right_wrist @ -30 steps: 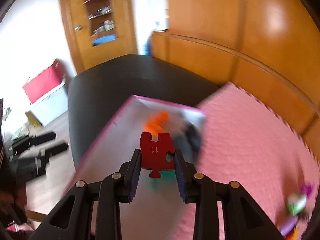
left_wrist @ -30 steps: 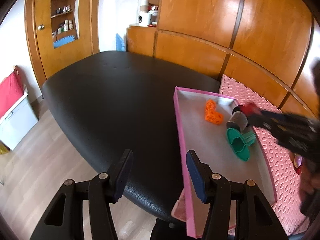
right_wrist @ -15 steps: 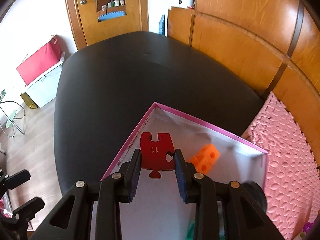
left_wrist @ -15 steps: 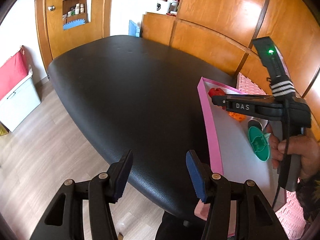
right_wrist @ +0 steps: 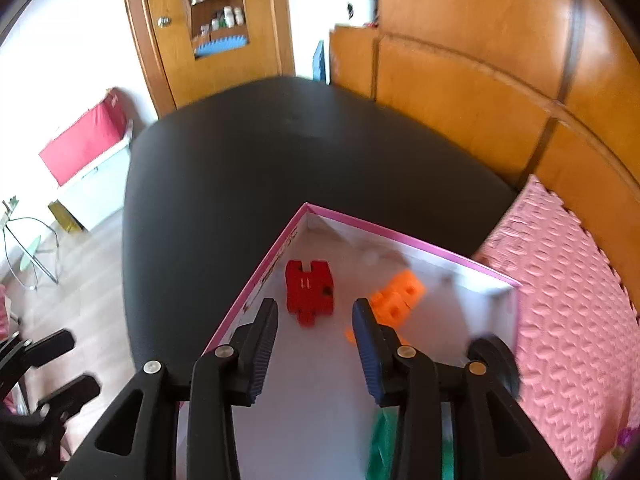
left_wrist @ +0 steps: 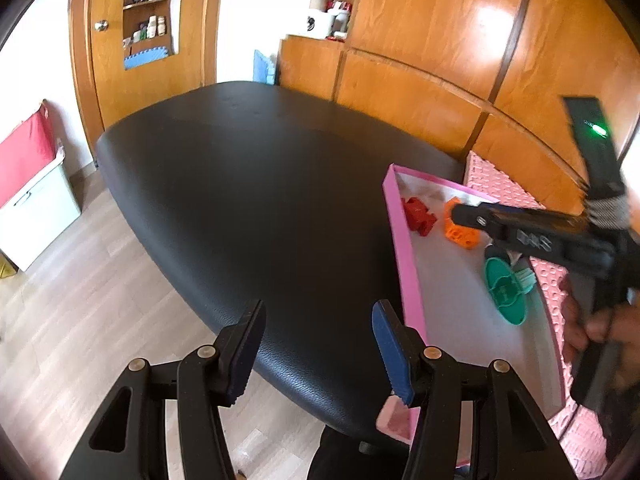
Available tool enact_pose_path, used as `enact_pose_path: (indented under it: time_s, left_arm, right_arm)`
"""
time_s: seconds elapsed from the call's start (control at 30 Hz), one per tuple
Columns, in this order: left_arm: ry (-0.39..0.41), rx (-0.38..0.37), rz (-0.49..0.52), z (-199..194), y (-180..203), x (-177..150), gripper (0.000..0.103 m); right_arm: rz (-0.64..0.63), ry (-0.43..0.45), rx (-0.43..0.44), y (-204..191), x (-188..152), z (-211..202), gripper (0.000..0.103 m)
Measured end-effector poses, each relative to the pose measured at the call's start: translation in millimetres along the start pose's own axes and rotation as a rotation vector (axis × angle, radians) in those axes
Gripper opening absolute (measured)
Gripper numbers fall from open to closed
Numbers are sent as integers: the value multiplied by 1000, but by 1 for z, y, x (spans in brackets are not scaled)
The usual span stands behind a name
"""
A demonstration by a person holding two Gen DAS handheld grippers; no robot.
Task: Organize rigid objects
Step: 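Carry the red puzzle piece to the tray with the right tool, then release the red puzzle piece in the tray and lift the right tool, then move both tools over the toy pile on the pink mat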
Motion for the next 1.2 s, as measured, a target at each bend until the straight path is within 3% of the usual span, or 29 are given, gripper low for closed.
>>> enact_pose_path:
  time_s: [0.13,0.47,0.63,1.2]
  left_arm:
    - [19,-14,45,-8,17,5,56]
    - [17,-82,162,-14,72,1,59]
    - [0,-121,217,-15,99,-7,65]
    - [-78,-176,368,-2,163,-36,66]
  right_arm:
    - [15,46,-24,22,-27,-39,40]
    - [102,60,-122,70,-89,-90,42]
    - [147,55,-169,91,-112,-102,43]
    - [303,54,-243,151,-160,-119,43]
Point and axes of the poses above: each gripper's, at about its wrist camera, not at the fingertips, and z roughly the way its jaws point, y to its right, x to its top, the point moved 5 cm from there along z, roughly the way its jaws point, and after that the axes turned 14 degrees about -x, right-handed, at the moved point
